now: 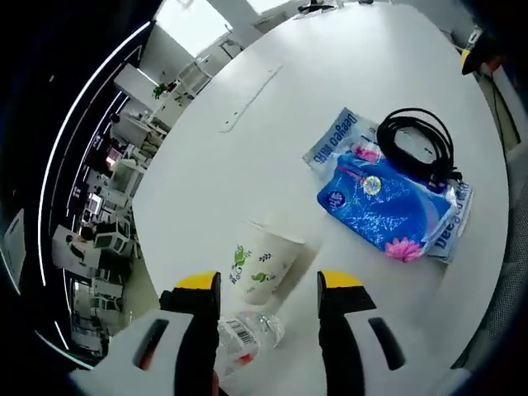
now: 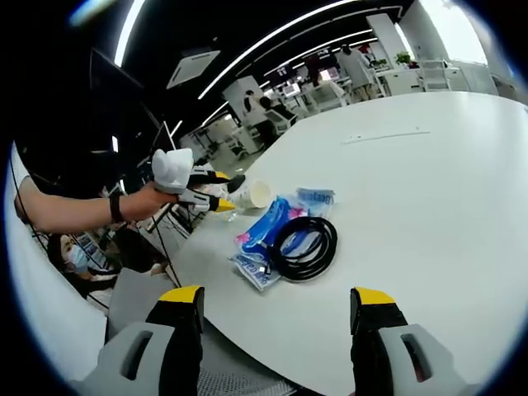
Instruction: Arrange the tabletop items into an orderly group along one side of the table until the central work area is clear of visible clutter.
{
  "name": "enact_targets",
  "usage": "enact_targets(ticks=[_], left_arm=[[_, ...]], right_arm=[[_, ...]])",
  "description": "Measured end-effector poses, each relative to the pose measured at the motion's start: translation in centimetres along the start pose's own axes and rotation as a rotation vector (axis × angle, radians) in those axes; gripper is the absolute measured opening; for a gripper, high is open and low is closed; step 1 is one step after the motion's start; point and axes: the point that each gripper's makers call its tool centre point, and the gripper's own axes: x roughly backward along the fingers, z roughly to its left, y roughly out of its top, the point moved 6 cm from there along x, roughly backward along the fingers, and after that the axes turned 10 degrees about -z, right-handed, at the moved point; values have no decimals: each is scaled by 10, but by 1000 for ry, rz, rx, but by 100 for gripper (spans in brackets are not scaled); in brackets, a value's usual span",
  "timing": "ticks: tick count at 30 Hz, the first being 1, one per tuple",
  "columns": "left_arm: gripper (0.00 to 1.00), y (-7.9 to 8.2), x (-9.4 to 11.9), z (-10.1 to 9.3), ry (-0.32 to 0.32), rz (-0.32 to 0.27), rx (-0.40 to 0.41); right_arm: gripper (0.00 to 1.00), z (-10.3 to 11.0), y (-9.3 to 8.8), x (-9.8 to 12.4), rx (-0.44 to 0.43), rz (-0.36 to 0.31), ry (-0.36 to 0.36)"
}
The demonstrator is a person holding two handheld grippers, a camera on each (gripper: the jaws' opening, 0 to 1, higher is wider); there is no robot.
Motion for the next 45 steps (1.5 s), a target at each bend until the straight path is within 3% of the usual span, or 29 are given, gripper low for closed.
enact_targets(ticks=[22, 33, 40, 43, 45], left_arm=[[54, -1, -40, -3, -96, 169, -195], [60, -4, -61, -4, -146, 233, -230], [55, -1, -70, 1, -151, 240, -219], [46, -1, -72, -3, -176, 230, -200], [45, -1, -71, -4, -173, 227, -202]], right_arm=[[74, -13, -11, 16, -39, 10, -13], [74, -14, -12, 19, -39, 38, -11], [73, -9, -13, 16, -26, 60, 0], [73, -8, -12, 16, -25, 62, 1], [73, -8, -12, 16, -22, 63, 0]])
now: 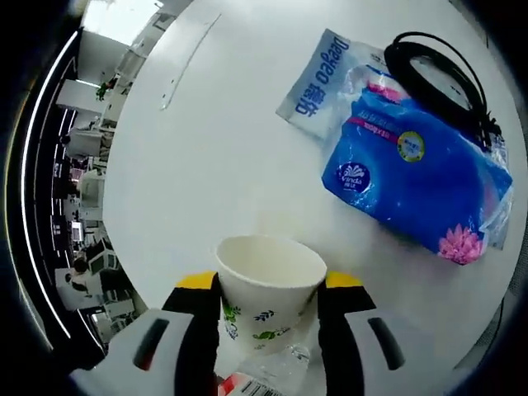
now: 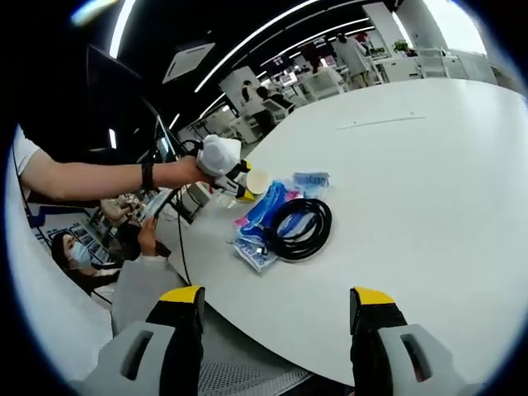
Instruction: Arrange the tabletop items into an orderly group along one side of the table until the central work area is clear of visible clutter.
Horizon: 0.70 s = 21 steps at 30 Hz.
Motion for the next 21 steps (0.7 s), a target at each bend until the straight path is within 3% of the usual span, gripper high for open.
enact_targets(ticks=[21], left_arm=[[40, 3, 21, -41, -52, -31, 33]], right_arm=[[72, 11, -3, -2, 14, -4, 18]])
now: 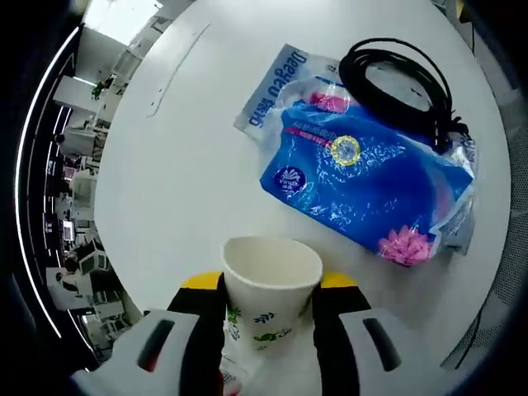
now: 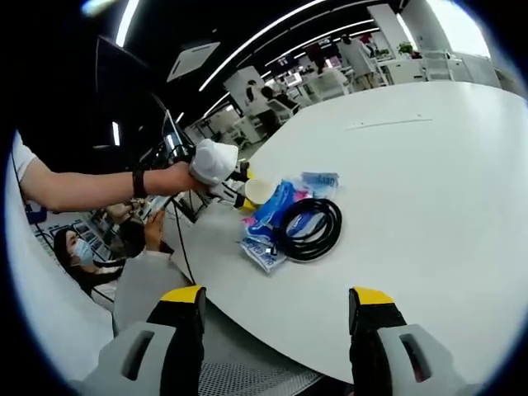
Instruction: Arrange the tabletop items into an orderly group along one side of the table until the central work area is clear of visible clutter.
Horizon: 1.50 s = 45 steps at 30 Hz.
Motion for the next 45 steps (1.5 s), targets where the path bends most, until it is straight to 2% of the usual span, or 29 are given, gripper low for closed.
enact_targets(ticks=[13, 28, 36, 39, 45], left_arm=[[41, -3, 11, -22, -24, 3, 27], [41, -27, 27, -46, -35, 20, 122], [42, -40, 36, -57, -46, 8, 211], [43, -46, 39, -62, -67, -4, 284], [43, -61, 44, -72, -87, -4, 323]], right_arm=[[72, 4, -2, 8, 9, -9, 2], [72, 11, -7, 7, 10, -22, 14], [72, 13, -9, 7, 10, -22, 16], [72, 15, -8, 8, 9, -28, 15], [72, 15, -7, 8, 10, -34, 12]])
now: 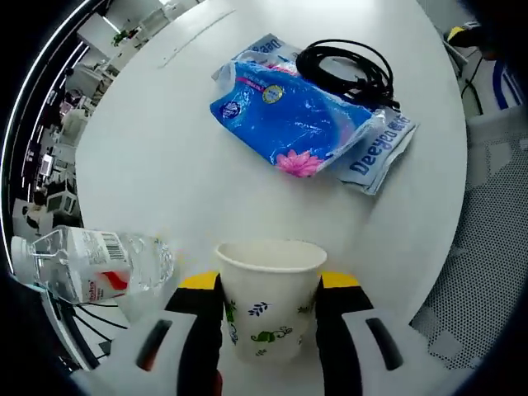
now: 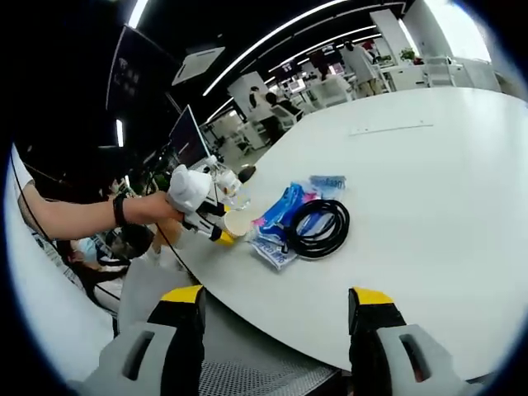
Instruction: Arrange the tabletop items into an orderly group along one side of the table until the central work area is clear of visible clutter.
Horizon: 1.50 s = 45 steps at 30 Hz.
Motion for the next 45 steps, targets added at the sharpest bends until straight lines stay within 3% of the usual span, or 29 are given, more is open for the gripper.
enact_targets(ticks=[12, 20, 24, 30, 34, 37, 45], left_arm=[[45, -12, 5, -1, -50, -114, 280], [47, -23, 6, -6, -61, -156, 355], [49, -30, 6, -10, -70, -184, 430], [51, -37, 8, -11, -76, -222, 478], [49, -40, 10, -13, -78, -214, 467], [46, -44, 11, -13, -71, -189, 408], [43, -46, 14, -15, -62, -219, 445]], right_arm=[[72, 2, 3, -3, 8, -9, -4], [72, 4, 3, -2, 3, -16, -12], [72, 4, 3, -3, 1, -19, -17], [72, 5, 2, -5, -3, -20, -21], [72, 7, 2, -7, -2, -17, -18], [72, 8, 3, -9, -3, -18, -18], [72, 12, 7, -15, 9, -13, -6]])
